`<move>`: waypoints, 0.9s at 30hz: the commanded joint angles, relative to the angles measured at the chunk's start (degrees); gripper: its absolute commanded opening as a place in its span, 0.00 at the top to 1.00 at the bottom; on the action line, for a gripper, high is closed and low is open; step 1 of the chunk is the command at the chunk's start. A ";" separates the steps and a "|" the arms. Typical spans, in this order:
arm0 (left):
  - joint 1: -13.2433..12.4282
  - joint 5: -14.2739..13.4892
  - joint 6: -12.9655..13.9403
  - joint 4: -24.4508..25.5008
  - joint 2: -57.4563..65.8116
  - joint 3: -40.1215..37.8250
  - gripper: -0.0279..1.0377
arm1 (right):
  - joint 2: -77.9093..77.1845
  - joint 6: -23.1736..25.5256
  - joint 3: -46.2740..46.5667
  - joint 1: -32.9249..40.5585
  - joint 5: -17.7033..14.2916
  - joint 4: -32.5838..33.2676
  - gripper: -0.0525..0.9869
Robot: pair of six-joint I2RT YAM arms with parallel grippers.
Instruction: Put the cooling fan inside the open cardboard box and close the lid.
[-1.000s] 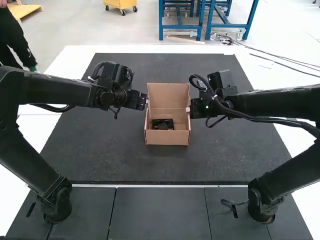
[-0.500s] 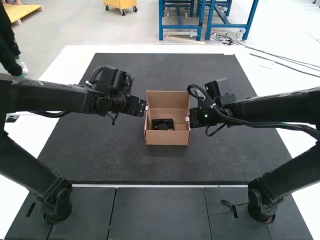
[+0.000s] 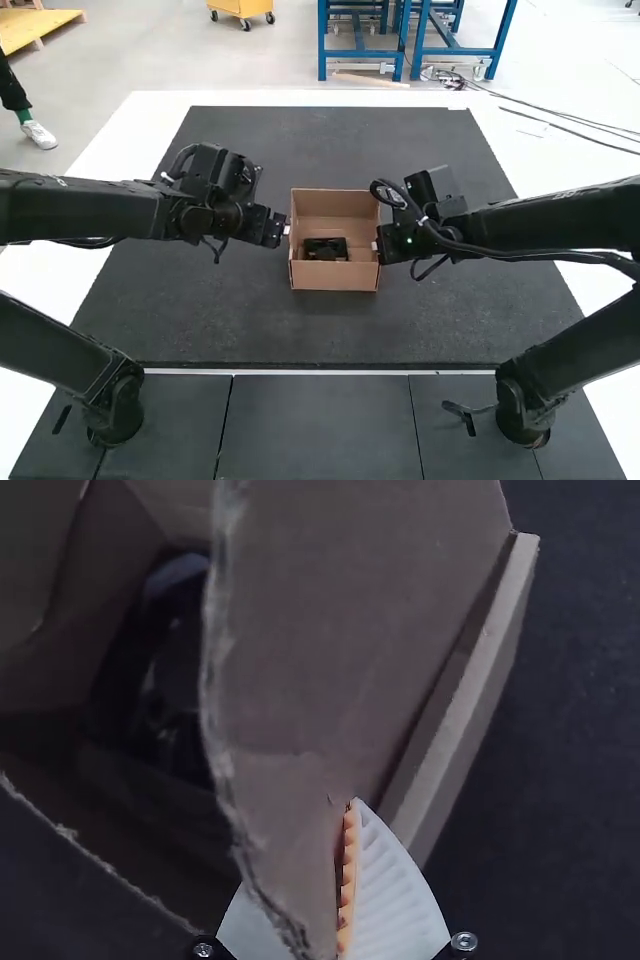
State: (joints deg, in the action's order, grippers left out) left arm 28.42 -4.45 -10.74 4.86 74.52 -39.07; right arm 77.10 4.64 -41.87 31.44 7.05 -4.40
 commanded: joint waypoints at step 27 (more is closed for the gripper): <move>-5.31 -8.56 2.13 0.76 -3.95 -3.29 0.06 | -12.41 -9.65 -2.17 -2.79 -7.93 4.14 0.09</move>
State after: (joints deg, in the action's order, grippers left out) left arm 25.10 -8.29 -9.41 6.79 71.44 -39.07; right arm 68.03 -1.54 -43.79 30.04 0.97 0.25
